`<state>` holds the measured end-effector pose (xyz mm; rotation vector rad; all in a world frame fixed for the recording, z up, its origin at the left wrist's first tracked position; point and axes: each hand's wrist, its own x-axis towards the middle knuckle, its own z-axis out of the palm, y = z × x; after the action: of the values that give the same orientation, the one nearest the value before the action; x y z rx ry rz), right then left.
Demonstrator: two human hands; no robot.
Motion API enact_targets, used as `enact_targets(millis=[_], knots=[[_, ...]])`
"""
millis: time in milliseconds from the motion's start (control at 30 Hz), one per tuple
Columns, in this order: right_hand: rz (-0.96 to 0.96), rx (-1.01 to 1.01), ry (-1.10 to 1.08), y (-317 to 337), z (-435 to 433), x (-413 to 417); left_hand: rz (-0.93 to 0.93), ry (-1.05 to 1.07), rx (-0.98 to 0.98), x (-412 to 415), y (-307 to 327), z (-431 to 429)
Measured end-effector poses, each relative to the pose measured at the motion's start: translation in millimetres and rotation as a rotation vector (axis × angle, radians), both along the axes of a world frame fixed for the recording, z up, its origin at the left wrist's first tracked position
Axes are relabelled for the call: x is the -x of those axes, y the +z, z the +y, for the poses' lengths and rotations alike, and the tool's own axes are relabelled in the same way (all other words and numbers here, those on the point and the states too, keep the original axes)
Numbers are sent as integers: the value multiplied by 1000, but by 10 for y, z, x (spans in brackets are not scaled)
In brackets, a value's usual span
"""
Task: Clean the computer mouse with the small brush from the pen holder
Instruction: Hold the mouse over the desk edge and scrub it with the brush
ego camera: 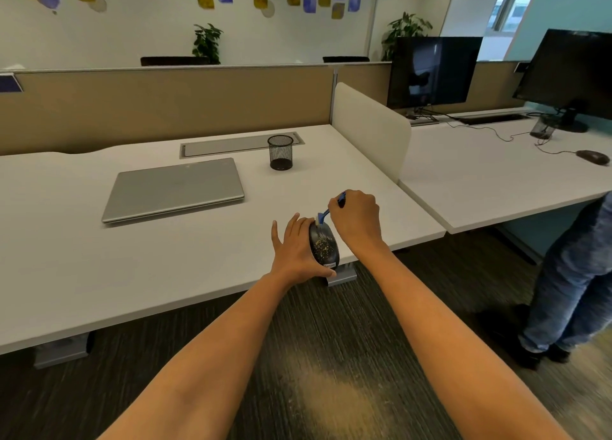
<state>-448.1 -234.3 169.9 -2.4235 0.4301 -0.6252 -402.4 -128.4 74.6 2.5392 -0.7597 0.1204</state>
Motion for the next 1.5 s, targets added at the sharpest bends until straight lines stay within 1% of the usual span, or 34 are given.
enact_targets(millis=[67,167,233,300,367,433,500,600,700,833,900,1033,1133,1267,1400,1500], knots=[[-1,22,-1,-10,21,3,-1,-1,6,5,9,-13],[83,52,42,-22,3,-4,4,-20,-12,5,5,-4],[110,32,48,43,-44,-6,11,-24,-15,7,-21,17],[68,-17,10,108,-106,-27,21,-19,4,9,-28,27],[25,-111,-12,131,-157,-65,32,-21,19,14,-12,25],[36,-217,-11,118,-167,-107,39,-21,33,26,12,22],[70,-245,-2,90,-132,-134,46,-18,53,39,22,20],[98,-219,32,44,-64,-160,42,-15,62,50,21,14],[127,-144,53,23,-30,-176,33,-24,52,56,26,17],[118,-41,5,42,-114,-206,33,-29,73,53,25,34],[99,-45,-14,54,-151,-216,40,-27,72,39,21,46],[97,-136,48,58,-89,-232,48,-37,68,11,17,47],[131,-88,45,32,-84,-221,70,-53,111,9,16,43],[96,-57,5,60,-118,-224,122,-65,187,13,34,54],[100,-109,60,63,-72,-234,151,-75,191,-5,45,41],[142,-41,45,71,-92,-218,141,-82,187,-22,40,55]])
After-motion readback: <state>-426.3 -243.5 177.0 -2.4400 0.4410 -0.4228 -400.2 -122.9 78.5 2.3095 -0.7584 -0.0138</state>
